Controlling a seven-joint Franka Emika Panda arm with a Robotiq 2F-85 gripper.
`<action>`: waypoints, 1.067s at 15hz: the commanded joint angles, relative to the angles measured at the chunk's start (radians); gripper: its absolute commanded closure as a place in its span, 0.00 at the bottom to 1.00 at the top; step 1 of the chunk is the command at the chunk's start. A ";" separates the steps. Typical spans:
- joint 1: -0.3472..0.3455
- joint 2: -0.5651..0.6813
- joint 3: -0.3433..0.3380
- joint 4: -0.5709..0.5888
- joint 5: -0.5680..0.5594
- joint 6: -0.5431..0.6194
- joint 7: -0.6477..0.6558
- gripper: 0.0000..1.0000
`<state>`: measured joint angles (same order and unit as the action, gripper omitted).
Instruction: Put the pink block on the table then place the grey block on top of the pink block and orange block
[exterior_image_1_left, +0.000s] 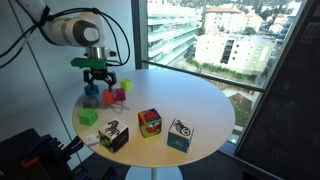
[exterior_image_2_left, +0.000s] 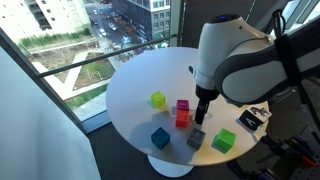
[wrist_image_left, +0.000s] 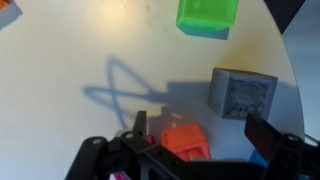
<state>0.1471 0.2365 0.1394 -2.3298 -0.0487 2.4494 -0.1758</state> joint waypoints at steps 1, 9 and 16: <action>0.004 -0.058 0.010 -0.068 0.005 0.033 0.052 0.00; 0.034 -0.078 0.018 -0.143 0.009 0.133 0.186 0.00; 0.056 -0.068 0.033 -0.176 0.002 0.177 0.199 0.00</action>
<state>0.1994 0.1970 0.1608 -2.4726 -0.0487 2.6057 0.0092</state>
